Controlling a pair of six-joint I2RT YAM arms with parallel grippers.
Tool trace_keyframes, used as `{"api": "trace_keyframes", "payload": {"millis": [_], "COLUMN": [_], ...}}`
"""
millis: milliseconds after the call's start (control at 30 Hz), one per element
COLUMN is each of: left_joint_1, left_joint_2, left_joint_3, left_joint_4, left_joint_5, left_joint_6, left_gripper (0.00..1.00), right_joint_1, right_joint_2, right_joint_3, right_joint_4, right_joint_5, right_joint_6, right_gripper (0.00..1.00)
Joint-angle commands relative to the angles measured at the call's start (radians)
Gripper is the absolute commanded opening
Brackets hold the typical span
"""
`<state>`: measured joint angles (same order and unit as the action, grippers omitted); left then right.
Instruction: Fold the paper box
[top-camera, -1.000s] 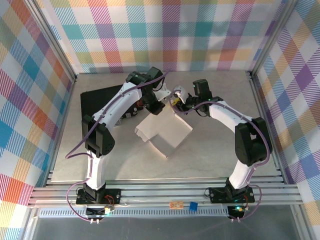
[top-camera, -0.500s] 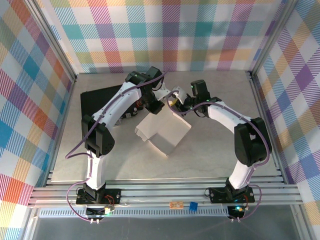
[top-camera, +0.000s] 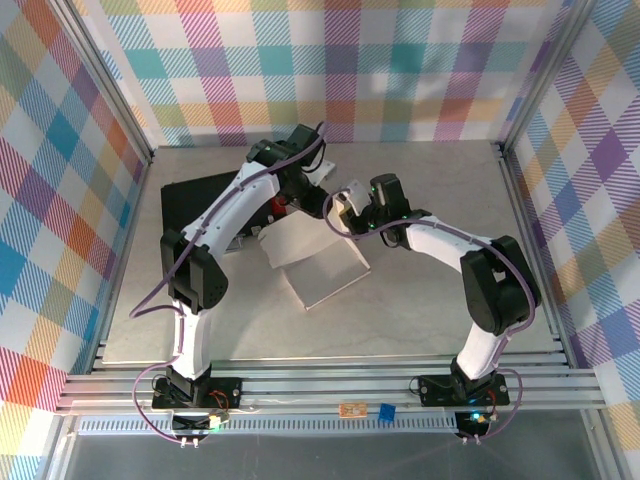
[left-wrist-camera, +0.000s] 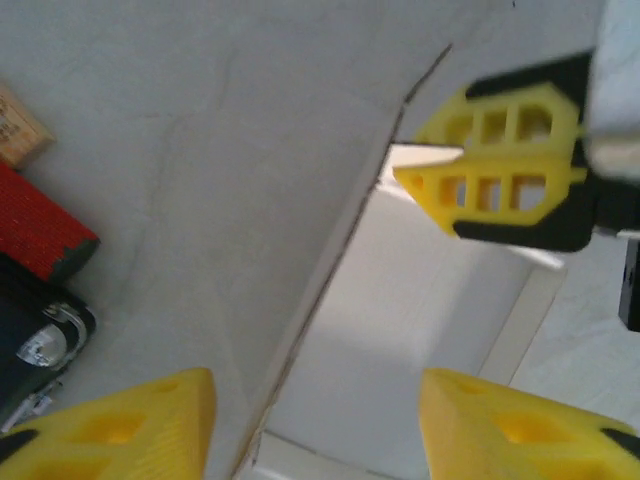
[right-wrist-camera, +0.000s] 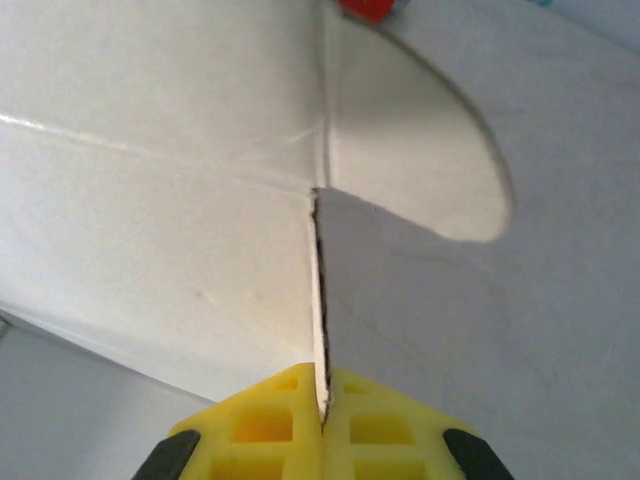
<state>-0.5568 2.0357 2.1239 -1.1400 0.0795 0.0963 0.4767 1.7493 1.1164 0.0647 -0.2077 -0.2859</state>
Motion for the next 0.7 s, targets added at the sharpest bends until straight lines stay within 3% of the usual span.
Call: {"api": "trace_keyframes", "payload": {"millis": [0,67,133,333,433,533,667], "left_joint_1": [0.042,0.085,0.126,0.160,0.206,0.207,0.209], "left_joint_2": [-0.114,-0.161,-0.221,-0.474,-0.562,-0.588,-0.543], "left_joint_3": [-0.017,-0.047,-0.127,-0.545,-0.727,-0.823,-0.852], "left_joint_4": [0.065,0.044,0.036,0.130,0.252,0.331,0.376], "left_joint_5": [-0.050,-0.073,-0.028,-0.035,0.138,0.185,0.164], "left_joint_6": [-0.254,-0.402,-0.447,-0.257,-0.193,-0.142,-0.073], "left_gripper": [0.80,0.79,0.74,0.73,0.73,0.74,0.74], "right_joint_1": [0.001,-0.008,-0.019,-0.042,-0.047,-0.049,-0.052], "right_joint_2": [-0.038,-0.039,-0.038,-0.015,-0.001,0.007,0.014], "right_joint_3": [-0.017,-0.021,-0.019,0.013,0.031,0.035,0.043], "right_joint_4": [0.082,0.093,0.098,0.082,0.062,0.054,0.036], "right_joint_5": [0.035,0.035,0.024,-0.041,-0.056,-0.065,-0.083], "right_joint_6": [0.015,0.011,0.010,-0.008,-0.010,-0.016,-0.028], "right_gripper": [0.00,0.00,0.00,0.00,0.00,0.00,0.00]}}
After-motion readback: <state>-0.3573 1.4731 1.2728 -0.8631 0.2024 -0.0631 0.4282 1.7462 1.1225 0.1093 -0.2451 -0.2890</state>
